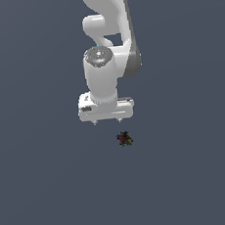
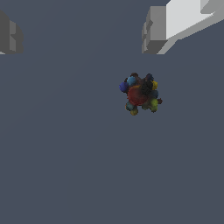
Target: Pick up the object and move it to a goal position.
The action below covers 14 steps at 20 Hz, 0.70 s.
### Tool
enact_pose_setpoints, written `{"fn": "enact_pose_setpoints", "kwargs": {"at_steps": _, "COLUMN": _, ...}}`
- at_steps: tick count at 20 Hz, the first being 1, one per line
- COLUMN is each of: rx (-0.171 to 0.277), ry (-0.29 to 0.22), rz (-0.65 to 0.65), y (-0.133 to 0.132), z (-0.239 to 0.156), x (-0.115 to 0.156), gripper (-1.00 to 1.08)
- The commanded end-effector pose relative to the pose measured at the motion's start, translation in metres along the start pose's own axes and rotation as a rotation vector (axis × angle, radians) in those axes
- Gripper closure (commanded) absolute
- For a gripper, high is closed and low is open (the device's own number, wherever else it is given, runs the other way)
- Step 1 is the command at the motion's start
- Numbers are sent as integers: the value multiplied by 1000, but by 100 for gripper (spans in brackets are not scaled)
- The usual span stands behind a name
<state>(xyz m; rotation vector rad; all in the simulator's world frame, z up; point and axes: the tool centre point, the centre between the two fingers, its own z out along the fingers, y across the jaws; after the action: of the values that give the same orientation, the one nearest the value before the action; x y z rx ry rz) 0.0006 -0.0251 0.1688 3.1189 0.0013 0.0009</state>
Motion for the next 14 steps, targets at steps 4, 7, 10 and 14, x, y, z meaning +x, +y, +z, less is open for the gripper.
{"fn": "enact_pose_setpoints", "kwargs": {"at_steps": 4, "rx": 3, "ry": 3, "rz": -4, "y": -1, "z": -1, "x": 1, "gripper": -92}}
{"fn": "enact_pose_setpoints", "kwargs": {"at_steps": 7, "rx": 11, "ry": 11, "rz": -14, "y": -2, "z": -3, "x": 5, "gripper": -92}}
{"fn": "enact_pose_setpoints", "kwargs": {"at_steps": 10, "rx": 19, "ry": 19, "rz": -17, "y": -3, "z": -7, "x": 8, "gripper": -92}}
{"fn": "enact_pose_setpoints", "kwargs": {"at_steps": 14, "rx": 21, "ry": 21, "rz": -13, "y": -2, "z": -10, "x": 8, "gripper": -92}}
